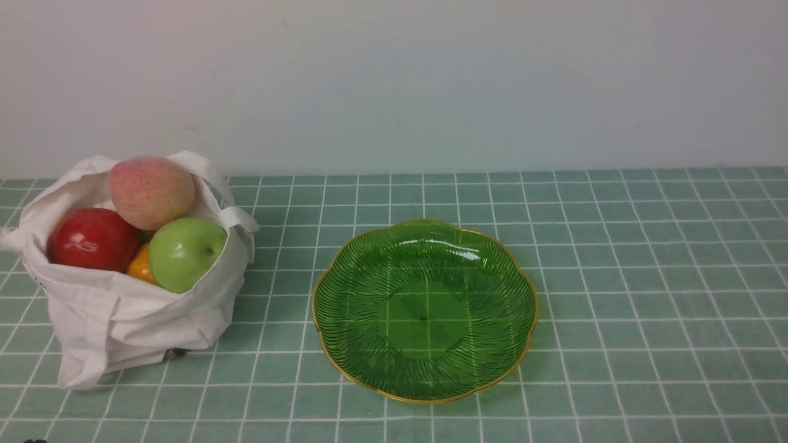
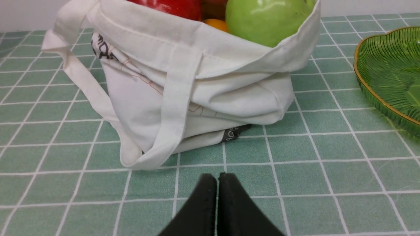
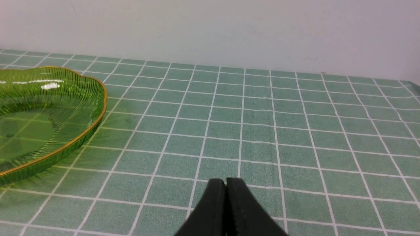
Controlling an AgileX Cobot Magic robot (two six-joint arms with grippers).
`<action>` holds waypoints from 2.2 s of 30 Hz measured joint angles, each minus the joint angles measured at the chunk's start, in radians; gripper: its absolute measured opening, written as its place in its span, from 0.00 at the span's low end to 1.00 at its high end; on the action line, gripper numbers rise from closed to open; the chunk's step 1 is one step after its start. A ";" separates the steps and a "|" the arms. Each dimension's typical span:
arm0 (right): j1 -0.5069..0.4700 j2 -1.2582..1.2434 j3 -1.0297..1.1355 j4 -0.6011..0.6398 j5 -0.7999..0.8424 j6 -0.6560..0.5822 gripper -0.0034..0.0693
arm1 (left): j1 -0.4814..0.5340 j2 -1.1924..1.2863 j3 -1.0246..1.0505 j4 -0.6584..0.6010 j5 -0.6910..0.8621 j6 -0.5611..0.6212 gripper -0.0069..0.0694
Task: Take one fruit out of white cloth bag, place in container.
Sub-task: 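Reach into the cloth bag and grasp the peach with the left gripper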
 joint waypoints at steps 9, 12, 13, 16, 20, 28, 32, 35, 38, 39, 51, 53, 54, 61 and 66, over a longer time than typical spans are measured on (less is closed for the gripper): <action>0.000 0.000 0.000 0.000 0.000 0.000 0.03 | 0.000 0.000 0.000 0.000 0.000 0.000 0.08; 0.000 0.000 0.000 0.000 0.000 0.000 0.03 | 0.000 0.000 0.000 0.000 0.000 0.000 0.08; 0.000 0.000 0.000 0.000 0.000 0.000 0.03 | 0.000 0.000 0.000 0.000 0.000 0.000 0.08; 0.000 0.000 0.000 0.000 0.000 0.000 0.03 | 0.000 0.000 0.000 0.001 0.000 0.000 0.08; 0.000 0.000 0.000 0.000 0.000 0.000 0.03 | 0.000 0.000 0.001 -0.050 -0.025 -0.012 0.08; 0.000 0.000 0.000 0.000 0.000 0.000 0.03 | 0.000 0.000 0.001 -0.471 -0.238 -0.127 0.08; 0.000 0.000 0.000 0.000 0.000 0.000 0.03 | 0.000 0.000 0.001 -0.620 -0.432 -0.132 0.08; 0.000 0.000 0.000 0.000 0.000 0.000 0.03 | 0.000 0.000 -0.032 -0.666 -0.536 -0.130 0.08; 0.000 0.000 0.000 0.000 0.000 0.000 0.03 | 0.000 0.002 -0.141 -0.648 -0.529 -0.091 0.08; 0.000 0.000 0.000 0.000 0.000 0.000 0.03 | 0.000 0.016 -0.200 -0.627 -0.490 -0.056 0.08; 0.000 0.000 0.000 0.000 0.000 0.000 0.03 | 0.000 0.699 -0.696 -0.423 0.179 0.238 0.08; 0.000 0.000 0.000 0.000 0.000 0.000 0.03 | 0.000 0.860 -0.790 -0.343 0.243 0.245 0.08; 0.000 0.000 0.000 0.000 0.000 0.000 0.03 | 0.000 0.911 -0.834 -0.320 0.260 0.247 0.08; 0.000 0.000 0.000 0.000 0.000 0.000 0.03 | 0.000 1.133 -1.018 -0.221 0.269 0.245 0.09; 0.000 0.000 0.000 0.000 0.000 0.000 0.03 | 0.000 1.236 -1.097 -0.113 0.252 0.182 0.17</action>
